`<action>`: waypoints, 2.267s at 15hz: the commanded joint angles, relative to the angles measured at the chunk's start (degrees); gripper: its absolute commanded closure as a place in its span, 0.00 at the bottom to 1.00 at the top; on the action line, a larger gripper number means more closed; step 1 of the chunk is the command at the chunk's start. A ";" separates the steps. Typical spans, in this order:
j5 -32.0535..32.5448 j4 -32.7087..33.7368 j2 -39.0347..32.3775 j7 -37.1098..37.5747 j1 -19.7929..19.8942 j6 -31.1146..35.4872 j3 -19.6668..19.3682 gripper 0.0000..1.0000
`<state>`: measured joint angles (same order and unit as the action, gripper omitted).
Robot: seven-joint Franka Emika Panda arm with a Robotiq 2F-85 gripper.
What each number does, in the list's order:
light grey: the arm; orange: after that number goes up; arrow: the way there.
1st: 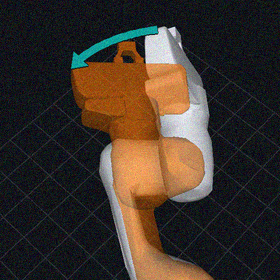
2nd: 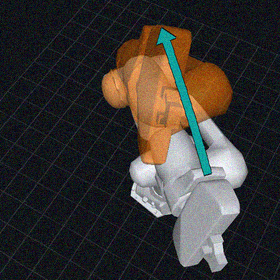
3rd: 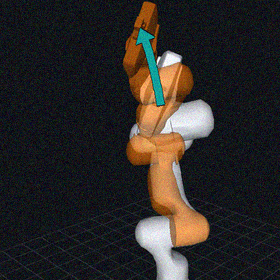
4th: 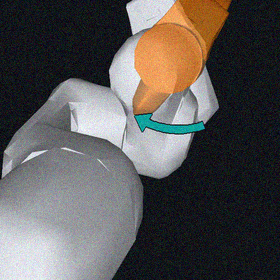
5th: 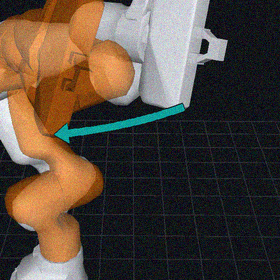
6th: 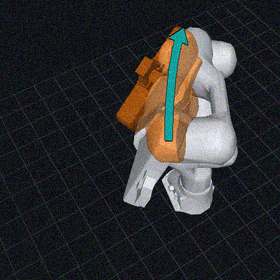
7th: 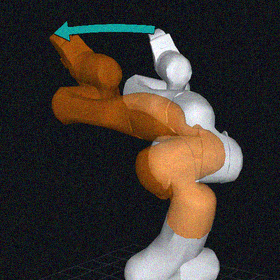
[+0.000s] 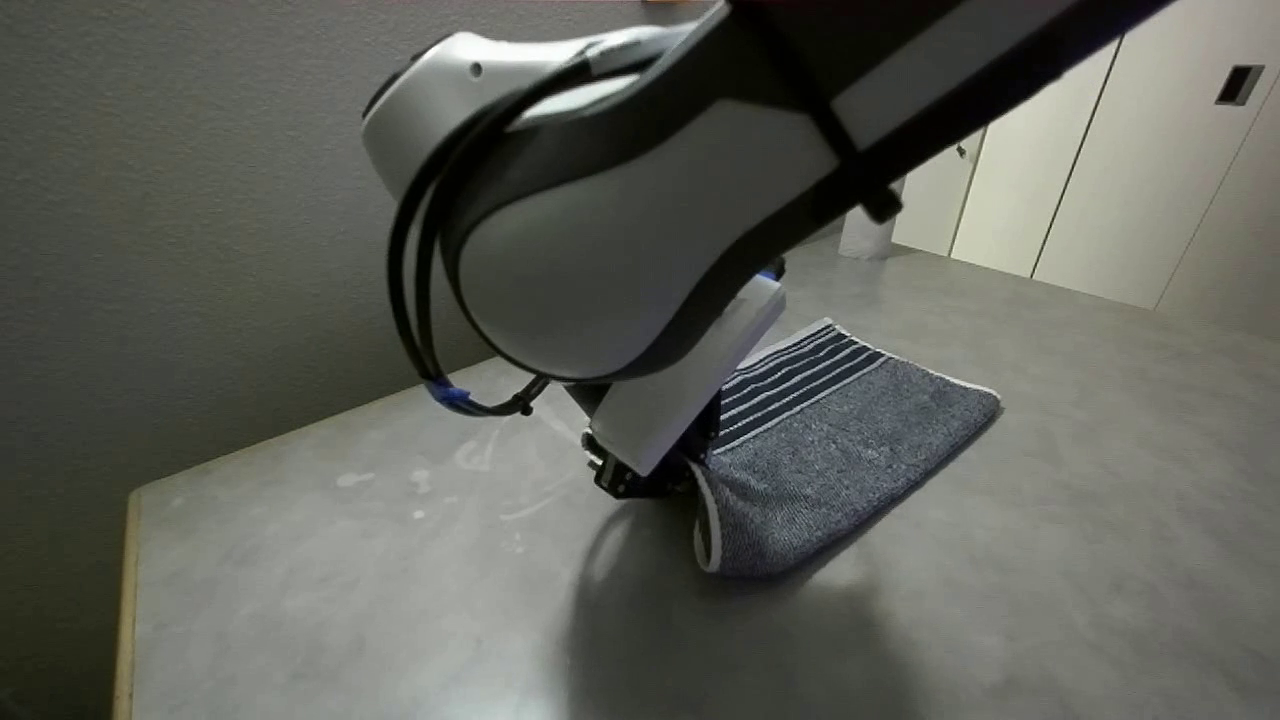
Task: Fold the towel on the table
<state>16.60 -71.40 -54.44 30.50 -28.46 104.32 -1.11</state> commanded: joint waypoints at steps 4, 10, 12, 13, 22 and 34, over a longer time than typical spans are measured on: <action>-0.34 -4.06 5.27 -2.86 0.77 0.34 0.53 0.98; 0.18 -12.87 11.03 -6.26 2.78 10.87 0.82 0.98; 0.73 -16.83 13.47 -8.30 4.23 15.16 1.32 0.98; 0.69 -18.84 14.60 -9.49 4.90 17.35 1.42 0.98; -3.01 -29.93 21.36 -24.74 12.38 27.35 5.80 0.98; -11.01 -35.34 29.59 -41.35 18.48 27.82 10.77 0.98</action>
<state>8.19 -102.22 -28.62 -5.99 -13.04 130.21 7.95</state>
